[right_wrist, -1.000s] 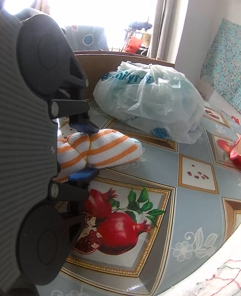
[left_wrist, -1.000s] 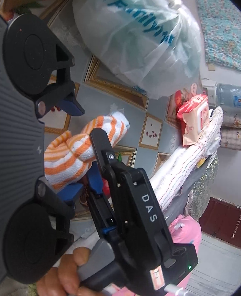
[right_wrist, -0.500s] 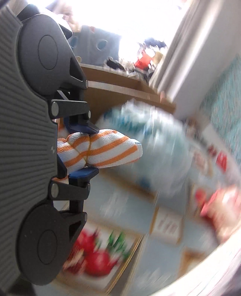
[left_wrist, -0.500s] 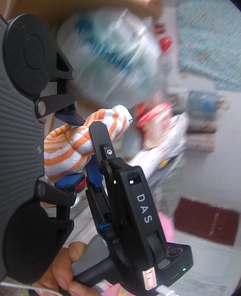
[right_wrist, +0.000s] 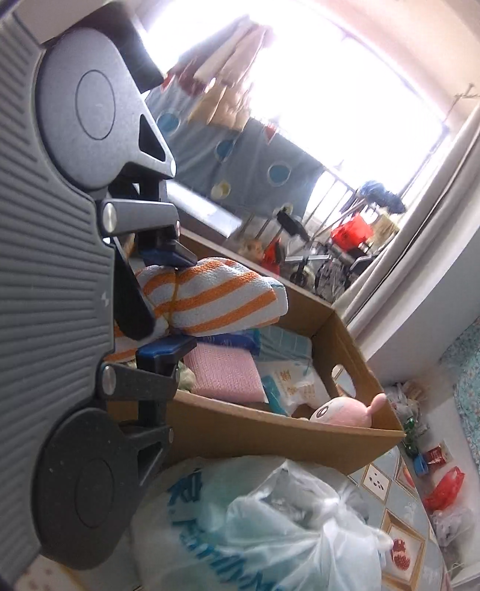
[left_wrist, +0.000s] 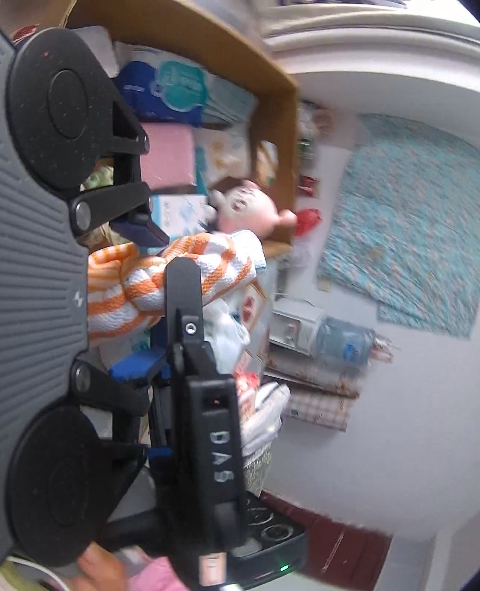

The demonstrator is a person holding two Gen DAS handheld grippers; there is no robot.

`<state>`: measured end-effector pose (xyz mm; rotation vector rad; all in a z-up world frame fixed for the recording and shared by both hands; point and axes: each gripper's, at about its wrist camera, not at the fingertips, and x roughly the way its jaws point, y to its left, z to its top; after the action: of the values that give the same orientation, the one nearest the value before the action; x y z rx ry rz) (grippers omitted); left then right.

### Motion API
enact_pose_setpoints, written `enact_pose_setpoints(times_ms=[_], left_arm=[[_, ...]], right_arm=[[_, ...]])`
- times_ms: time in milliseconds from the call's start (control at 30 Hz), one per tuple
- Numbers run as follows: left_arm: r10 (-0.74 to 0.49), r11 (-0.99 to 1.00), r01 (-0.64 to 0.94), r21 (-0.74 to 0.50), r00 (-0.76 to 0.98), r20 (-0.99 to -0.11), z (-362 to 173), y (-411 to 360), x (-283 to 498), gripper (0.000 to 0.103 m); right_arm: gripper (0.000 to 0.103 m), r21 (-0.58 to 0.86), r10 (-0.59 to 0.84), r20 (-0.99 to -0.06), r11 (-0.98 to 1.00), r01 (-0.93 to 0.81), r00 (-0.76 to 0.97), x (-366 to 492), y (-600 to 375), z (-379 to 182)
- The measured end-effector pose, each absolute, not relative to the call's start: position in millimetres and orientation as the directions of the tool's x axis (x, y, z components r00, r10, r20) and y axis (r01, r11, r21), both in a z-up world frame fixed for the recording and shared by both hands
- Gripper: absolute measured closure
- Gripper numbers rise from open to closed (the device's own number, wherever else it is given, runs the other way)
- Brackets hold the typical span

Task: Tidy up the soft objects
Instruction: 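Open both tools to drop the striped towel into the box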

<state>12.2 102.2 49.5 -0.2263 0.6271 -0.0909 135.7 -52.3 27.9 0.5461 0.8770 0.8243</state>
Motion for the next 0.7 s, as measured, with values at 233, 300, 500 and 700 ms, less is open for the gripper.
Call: enact_pose_setpoints(times_ms=[233, 300, 500, 700], left_arm=[[-0.246, 0.926, 0.006, -0.378, 0.77, -0.589, 25, 138, 18, 0.029], [-0.231, 0.929, -0.004, -0.371, 0.777, -0.586, 24, 140, 18, 0.029], [-0.209, 0.931, -0.023, -0.365, 0.786, -0.583, 21, 142, 17, 0.028], [-0.164, 0.938, -0.044, -0.343, 0.816, -0.555, 31, 140, 5, 0.018]], right_arm=[[0.058, 0.642, 0.737, -0.515, 0.67, -0.373, 0.438, 142, -42, 17], [0.058, 0.623, 0.726, -0.515, 0.682, -0.383, 0.456, 138, -41, 17], [0.057, 0.611, 0.713, -0.504, 0.693, -0.383, 0.487, 135, -48, 16], [0.052, 0.586, 0.693, -0.493, 0.712, -0.387, 0.526, 121, -59, 16]])
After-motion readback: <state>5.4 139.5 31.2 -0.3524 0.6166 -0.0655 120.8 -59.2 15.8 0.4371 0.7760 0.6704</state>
